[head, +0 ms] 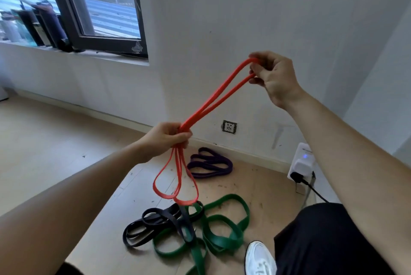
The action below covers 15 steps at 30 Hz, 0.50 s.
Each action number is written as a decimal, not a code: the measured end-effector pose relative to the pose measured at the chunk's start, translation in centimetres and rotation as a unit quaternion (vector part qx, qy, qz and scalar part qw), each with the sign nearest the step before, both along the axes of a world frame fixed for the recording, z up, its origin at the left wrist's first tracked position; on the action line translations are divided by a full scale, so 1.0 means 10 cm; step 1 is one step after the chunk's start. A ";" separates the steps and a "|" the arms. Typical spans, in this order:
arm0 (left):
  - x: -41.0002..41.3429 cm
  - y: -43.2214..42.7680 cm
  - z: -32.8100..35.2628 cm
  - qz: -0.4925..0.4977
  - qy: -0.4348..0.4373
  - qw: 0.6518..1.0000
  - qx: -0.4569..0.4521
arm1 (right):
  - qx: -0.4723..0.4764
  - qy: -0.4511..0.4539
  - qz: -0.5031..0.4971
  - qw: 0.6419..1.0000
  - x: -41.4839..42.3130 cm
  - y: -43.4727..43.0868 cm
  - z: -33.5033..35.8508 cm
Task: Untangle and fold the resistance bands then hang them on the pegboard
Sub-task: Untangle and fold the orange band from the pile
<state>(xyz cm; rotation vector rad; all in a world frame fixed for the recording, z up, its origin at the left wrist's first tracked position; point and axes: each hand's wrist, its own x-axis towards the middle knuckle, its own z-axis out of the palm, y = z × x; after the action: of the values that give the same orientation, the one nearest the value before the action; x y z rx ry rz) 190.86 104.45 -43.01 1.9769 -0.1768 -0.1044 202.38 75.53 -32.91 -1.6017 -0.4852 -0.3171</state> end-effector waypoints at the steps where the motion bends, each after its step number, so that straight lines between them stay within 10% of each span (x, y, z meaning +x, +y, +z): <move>1: 0.01 0.04 0.04 0.020 -0.008 1.000 -0.011 | -0.002 0.020 -0.005 1.000 0.05 -0.05 -0.09; 15: -0.15 0.40 0.44 0.184 -0.105 0.972 -0.101 | -0.388 0.224 0.207 0.870 -0.15 0.38 -1.14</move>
<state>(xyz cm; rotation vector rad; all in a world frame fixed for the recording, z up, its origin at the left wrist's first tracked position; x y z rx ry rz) 189.34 108.42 -38.59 1.7832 0.0446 0.3510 200.90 79.33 -44.34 -2.1952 -0.6137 0.6569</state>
